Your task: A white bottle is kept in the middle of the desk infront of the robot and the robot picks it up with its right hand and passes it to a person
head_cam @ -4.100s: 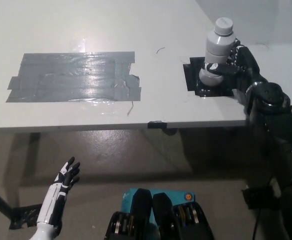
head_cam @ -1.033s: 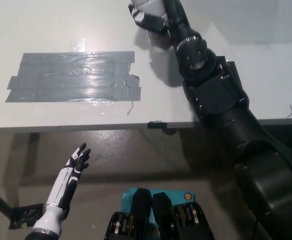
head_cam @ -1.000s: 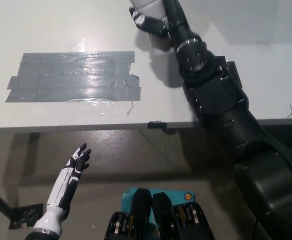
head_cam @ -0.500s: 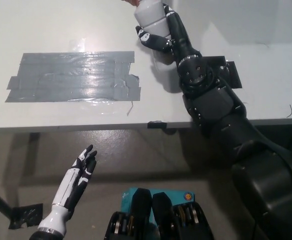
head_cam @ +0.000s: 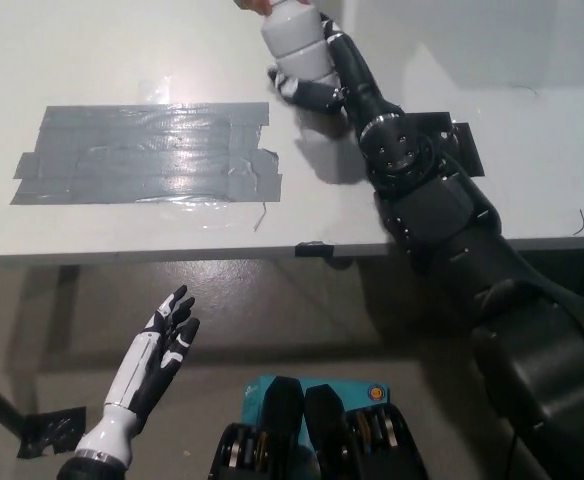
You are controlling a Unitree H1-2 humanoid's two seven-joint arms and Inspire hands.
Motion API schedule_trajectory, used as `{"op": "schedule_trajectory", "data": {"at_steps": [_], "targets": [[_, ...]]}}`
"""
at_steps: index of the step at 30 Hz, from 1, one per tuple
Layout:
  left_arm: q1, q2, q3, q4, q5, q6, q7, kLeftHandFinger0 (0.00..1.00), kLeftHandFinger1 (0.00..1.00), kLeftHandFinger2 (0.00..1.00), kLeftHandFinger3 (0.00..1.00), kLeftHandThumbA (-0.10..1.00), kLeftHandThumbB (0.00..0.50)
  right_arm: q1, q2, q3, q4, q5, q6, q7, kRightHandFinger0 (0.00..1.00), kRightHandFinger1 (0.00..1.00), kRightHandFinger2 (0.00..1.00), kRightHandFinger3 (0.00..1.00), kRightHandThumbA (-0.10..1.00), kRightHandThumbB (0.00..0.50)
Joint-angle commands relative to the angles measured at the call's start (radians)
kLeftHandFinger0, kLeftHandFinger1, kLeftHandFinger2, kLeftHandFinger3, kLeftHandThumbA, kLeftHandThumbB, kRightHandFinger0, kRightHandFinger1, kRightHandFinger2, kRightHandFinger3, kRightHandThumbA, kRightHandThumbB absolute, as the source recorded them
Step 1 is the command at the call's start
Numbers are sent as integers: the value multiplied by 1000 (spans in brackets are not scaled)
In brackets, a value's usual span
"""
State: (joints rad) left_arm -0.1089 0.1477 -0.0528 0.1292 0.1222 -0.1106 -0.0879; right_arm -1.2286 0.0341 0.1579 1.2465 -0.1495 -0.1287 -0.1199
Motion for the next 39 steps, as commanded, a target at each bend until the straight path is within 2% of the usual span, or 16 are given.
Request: {"op": "schedule_trajectory", "data": {"at_steps": [1,7,10,11,15,17,21,24,27,28,32,35,36,39], "targets": [[-20,15,-3,-29,8,3,-5,1000,1000,1000,1000,881,245,-39,-21,9,-66,-5,7,76,1000,1000,1000,1000,753,500],[-22,14,-7,-27,7,1,-8,1000,1000,1000,1000,873,237,-28,-38,3,-100,-7,7,74,1000,1000,1000,1000,821,500],[-23,20,-8,-36,2,11,-18,1000,1000,1000,1000,850,203,-13,-53,8,-151,-34,24,27,1000,1000,1000,1000,888,500],[-24,21,-9,-36,3,9,-18,1000,1000,1000,1000,853,208,-9,-57,5,-163,-36,24,18,1000,1000,1000,1000,906,500],[-25,20,-13,-33,11,7,-14,1000,1000,1000,1000,878,221,3,-73,-11,-196,-29,10,11,1000,1000,1000,1000,907,500],[-28,20,-15,-31,20,4,-9,1000,1000,1000,1000,901,227,24,-90,-44,-258,-5,0,7,1000,1000,1000,1000,873,500],[-36,23,-6,-22,1,-4,-10,1000,1000,1000,1000,906,259,117,-147,-93,-544,3,49,26,1000,1000,1000,1000,933,500],[-47,29,1,-13,1,-15,-6,1000,1000,1000,1000,882,223,259,-181,-127,-943,33,148,83,1000,1000,1000,1000,894,500],[-53,30,10,-13,-13,-12,-7,1000,1000,1000,1000,855,218,378,-202,-134,-1222,73,202,138,1000,1000,1000,1000,871,493],[-57,30,13,-11,-17,-13,-6,1000,1000,1000,1000,848,218,426,-208,-131,-1312,77,211,147,1000,1000,1000,1000,905,500],[-72,28,23,1,-15,-24,8,1000,1000,1000,1000,898,224,600,-224,-120,-1596,154,220,177,1000,1000,1000,1000,856,500],[-81,26,29,8,-23,-16,9,1000,1000,1000,1000,902,228,723,-234,-106,-1755,151,211,178,1000,1000,1000,1000,860,500],[-88,27,35,15,-37,-16,4,1000,1000,1000,1000,884,210,795,-237,-98,-1818,142,199,177,1000,1000,1000,1000,873,500],[-107,34,39,31,-39,-23,3,1000,1000,1000,1000,905,218,884,-235,-94,-1840,121,158,171,1000,1000,1000,1000,895,500]]}}
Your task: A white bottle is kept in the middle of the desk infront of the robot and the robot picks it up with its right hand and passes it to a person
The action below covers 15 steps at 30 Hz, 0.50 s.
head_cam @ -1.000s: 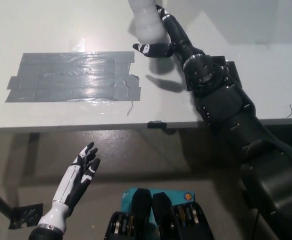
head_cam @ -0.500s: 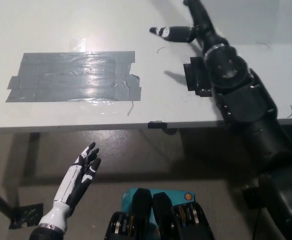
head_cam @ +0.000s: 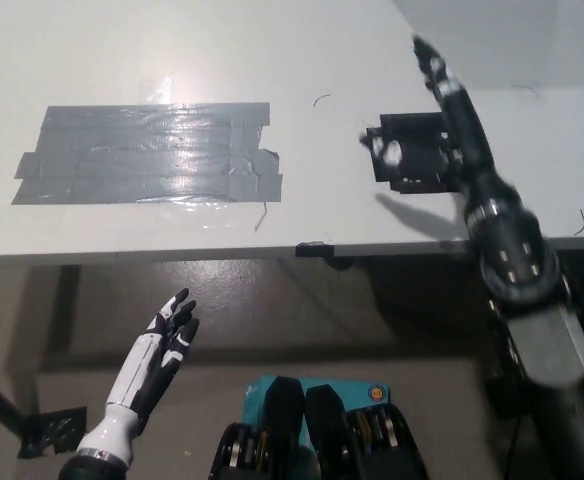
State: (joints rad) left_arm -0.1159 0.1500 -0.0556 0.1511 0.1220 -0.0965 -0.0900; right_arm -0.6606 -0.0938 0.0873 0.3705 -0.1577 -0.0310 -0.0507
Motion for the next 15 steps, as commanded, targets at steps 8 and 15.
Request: {"op": "schedule_trajectory", "data": {"at_steps": [8,15], "targets": [[-174,31,41,47,-33,-25,4,1000,1000,1000,1000,960,240,436,-129,-50,-896,201,-22,104,1000,1000,1000,1000,877,497],[-198,36,43,71,-27,-57,7,1000,1000,1000,1000,1000,251,480,-133,-28,-820,198,-97,117,1000,1000,1000,1000,915,467]]}}
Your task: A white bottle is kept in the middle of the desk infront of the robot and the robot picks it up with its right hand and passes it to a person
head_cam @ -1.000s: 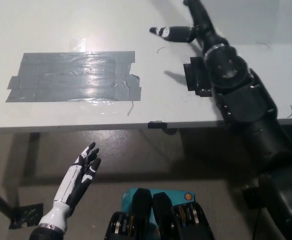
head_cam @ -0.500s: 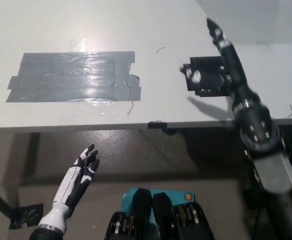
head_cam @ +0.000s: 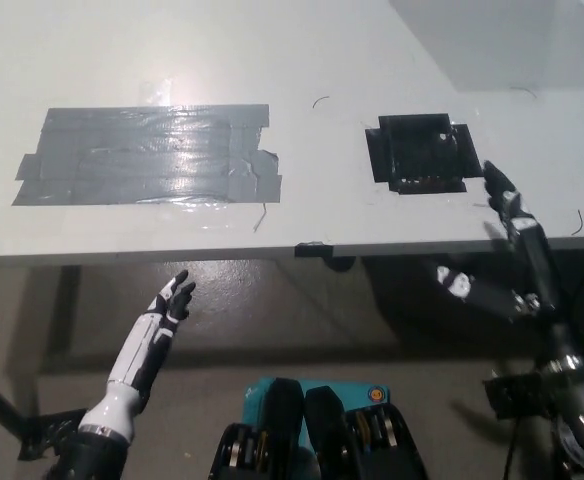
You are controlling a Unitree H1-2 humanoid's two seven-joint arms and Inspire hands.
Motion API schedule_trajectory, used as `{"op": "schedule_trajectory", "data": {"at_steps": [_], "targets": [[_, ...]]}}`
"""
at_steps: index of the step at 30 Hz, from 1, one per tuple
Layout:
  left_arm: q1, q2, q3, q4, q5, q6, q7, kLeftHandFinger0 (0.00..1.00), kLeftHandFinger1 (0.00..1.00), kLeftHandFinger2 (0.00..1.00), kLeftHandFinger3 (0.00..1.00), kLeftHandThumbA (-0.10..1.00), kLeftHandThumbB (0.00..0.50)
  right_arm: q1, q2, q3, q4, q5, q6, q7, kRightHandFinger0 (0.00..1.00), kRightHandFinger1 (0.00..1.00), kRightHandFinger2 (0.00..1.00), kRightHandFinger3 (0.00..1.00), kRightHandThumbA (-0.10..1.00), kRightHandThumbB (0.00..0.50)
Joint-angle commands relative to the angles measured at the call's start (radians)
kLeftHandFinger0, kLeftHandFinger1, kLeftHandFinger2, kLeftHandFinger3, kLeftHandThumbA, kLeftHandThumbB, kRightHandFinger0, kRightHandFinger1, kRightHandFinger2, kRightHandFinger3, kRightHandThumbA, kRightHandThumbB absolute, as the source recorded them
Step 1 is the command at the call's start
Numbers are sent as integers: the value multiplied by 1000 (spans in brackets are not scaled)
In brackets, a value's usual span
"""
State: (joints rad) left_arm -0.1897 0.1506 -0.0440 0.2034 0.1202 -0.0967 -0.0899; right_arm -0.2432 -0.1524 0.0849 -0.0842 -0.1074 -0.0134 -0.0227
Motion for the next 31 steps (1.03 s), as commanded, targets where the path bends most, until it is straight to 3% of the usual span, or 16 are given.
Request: {"op": "schedule_trajectory", "data": {"at_steps": [1,6,8,12,16,27,31], "targets": [[-121,33,32,17,-27,-59,7,1000,1000,1000,1000,1000,251,68,-74,-21,-337,144,-121,92,1000,1000,1000,1000,933,463],[-74,26,31,-3,-30,-75,5,1000,1000,1000,1000,1000,251,84,-53,-14,-107,189,-106,123,1000,1000,1000,1000,939,439],[-45,19,32,-28,-35,-89,6,1000,1000,1000,1000,1000,199,77,-49,-10,13,220,-126,157,1000,1000,1000,1000,970,405],[8,3,30,-62,-30,-101,19,1000,1000,1000,1000,1000,181,96,-46,5,94,198,-169,170,1000,1000,1000,1000,984,424],[54,-12,31,-77,-29,-118,30,1000,1000,1000,1000,1000,192,125,-41,19,127,192,-202,193,1000,1000,1000,1000,975,394],[127,-18,37,-107,-22,-91,26,1000,1000,1000,1000,1000,240,189,-35,34,144,179,-217,217,1000,1000,1000,1000,958,416],[133,-16,37,-105,-26,-91,23,1000,1000,1000,1000,1000,257,199,-35,33,145,175,-222,220,1000,1000,1000,1000,954,397]]}}
